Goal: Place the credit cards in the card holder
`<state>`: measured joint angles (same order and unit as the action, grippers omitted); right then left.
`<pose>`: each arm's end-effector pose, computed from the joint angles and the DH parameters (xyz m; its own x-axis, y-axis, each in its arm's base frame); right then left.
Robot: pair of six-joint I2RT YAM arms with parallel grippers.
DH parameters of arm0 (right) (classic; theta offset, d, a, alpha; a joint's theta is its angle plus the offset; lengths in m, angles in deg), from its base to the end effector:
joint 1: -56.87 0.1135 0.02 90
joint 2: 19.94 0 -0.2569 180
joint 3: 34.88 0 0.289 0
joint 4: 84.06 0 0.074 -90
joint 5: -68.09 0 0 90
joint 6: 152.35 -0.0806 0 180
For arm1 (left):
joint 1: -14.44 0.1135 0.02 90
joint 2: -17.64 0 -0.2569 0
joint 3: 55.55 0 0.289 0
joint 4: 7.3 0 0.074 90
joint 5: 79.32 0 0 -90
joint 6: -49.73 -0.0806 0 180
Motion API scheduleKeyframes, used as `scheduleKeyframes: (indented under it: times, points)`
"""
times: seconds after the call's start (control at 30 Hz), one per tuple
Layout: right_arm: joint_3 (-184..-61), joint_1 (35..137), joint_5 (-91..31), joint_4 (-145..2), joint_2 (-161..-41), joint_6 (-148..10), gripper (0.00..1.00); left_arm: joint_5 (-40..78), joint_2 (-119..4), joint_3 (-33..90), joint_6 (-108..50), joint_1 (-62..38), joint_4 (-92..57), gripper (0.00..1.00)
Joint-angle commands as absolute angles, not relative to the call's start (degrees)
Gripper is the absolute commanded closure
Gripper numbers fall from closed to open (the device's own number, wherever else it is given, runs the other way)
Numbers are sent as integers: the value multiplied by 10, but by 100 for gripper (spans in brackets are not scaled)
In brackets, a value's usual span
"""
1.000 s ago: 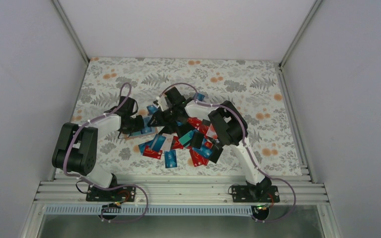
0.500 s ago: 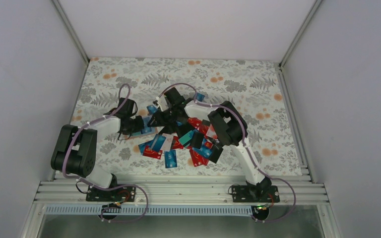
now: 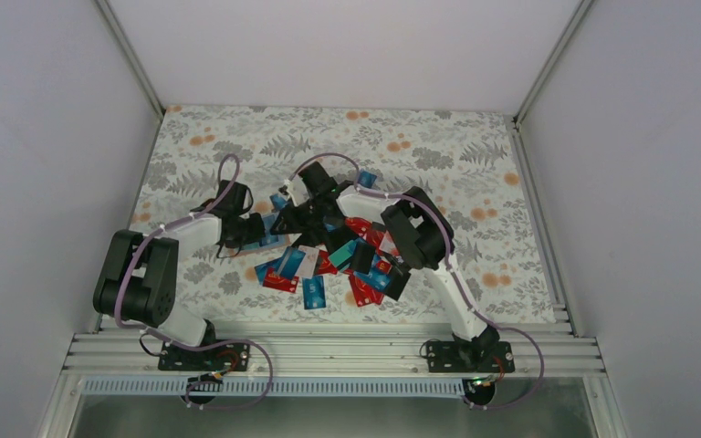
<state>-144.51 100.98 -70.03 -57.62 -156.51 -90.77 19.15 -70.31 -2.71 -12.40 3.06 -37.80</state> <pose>0.3463 0.4193 0.0566 -0.8797 -0.4103 -0.2402 -0.4148 0.4156 0.8095 0.3023 -0.0729 0.0640 -0.9084 -0.2888 -0.3023 -0.1921 0.9306 -0.3116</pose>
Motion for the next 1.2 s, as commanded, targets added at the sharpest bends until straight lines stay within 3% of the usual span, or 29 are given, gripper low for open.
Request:
scheduleKeyframes:
  times: [0.0,0.37,0.57,0.73,1.17]
  points:
    - [-1464,1035,-693,-560,-1559,-906,71,197,-717,-42,-119,27,-420,98]
    - [-1492,1041,-671,-532,-1558,-901,71,191,-689,-11,-122,27,-464,96]
    - [-1504,1044,-656,-515,-1564,-899,71,182,-665,1,-123,27,-486,81]
    - [-1518,1045,-624,-491,-1566,-894,70,165,-649,13,-129,27,-508,74]
    - [-1529,1048,-626,-484,-1565,-896,69,145,-618,30,-144,27,-533,71]
